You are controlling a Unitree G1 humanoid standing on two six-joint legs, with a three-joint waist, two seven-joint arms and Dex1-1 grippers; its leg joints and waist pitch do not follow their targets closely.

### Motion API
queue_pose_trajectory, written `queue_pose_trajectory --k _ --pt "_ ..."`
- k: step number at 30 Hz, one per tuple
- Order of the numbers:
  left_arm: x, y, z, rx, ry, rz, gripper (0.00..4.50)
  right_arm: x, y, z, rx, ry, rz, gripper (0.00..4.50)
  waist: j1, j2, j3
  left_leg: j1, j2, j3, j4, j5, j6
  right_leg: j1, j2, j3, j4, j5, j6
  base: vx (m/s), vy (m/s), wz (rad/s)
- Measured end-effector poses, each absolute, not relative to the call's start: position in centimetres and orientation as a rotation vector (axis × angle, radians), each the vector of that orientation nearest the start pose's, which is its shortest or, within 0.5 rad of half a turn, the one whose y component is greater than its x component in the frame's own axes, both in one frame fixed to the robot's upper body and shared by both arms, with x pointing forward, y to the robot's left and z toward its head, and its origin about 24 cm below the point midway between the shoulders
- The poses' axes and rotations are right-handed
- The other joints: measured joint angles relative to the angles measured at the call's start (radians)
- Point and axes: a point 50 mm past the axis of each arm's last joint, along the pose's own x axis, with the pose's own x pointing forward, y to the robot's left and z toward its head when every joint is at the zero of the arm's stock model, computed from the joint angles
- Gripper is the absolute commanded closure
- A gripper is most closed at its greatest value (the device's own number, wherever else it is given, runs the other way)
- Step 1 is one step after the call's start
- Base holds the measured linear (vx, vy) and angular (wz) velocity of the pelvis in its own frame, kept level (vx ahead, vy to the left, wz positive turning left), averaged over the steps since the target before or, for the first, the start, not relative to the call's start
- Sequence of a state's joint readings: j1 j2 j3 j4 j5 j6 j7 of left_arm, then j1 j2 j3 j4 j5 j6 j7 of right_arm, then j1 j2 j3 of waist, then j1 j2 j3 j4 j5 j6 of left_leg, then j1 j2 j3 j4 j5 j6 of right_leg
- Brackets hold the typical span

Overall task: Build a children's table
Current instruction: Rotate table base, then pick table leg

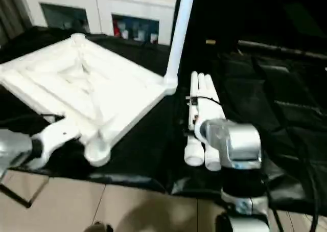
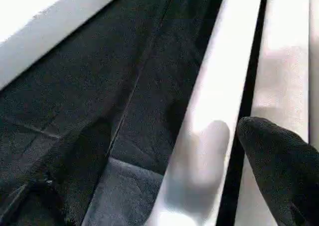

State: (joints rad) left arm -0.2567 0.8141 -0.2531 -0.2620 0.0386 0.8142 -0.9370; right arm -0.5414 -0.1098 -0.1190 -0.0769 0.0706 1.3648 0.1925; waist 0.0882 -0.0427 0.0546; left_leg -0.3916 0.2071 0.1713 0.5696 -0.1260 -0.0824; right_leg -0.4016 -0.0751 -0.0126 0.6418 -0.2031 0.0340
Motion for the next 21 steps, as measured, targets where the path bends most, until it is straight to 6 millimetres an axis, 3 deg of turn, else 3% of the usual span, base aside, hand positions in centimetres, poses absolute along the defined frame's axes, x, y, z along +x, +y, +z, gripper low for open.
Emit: queue_pose_trajectory --k 10,21 --pt "28.6 18.8 8.6 0.623 0.594 -0.763 3.36 31.1 -14.4 7.5 0.108 0.825 0.221 0.04 0.002 0.000 0.000 0.001 0.000 0.000 0.000 0.000 0.000 0.001 0.000 0.000 0.000 0.001 -0.002 0.000 0.000 0.00" --pt "27.9 18.6 10.8 0.657 0.540 -0.858 3.36 31.6 -14.1 6.6 0.100 0.858 0.225 0.04 -0.001 0.000 0.000 0.000 0.000 0.000 0.000 0.002 -0.003 -0.002 0.001 0.000 0.000 0.001 -0.003 0.000 0.000 0.00"
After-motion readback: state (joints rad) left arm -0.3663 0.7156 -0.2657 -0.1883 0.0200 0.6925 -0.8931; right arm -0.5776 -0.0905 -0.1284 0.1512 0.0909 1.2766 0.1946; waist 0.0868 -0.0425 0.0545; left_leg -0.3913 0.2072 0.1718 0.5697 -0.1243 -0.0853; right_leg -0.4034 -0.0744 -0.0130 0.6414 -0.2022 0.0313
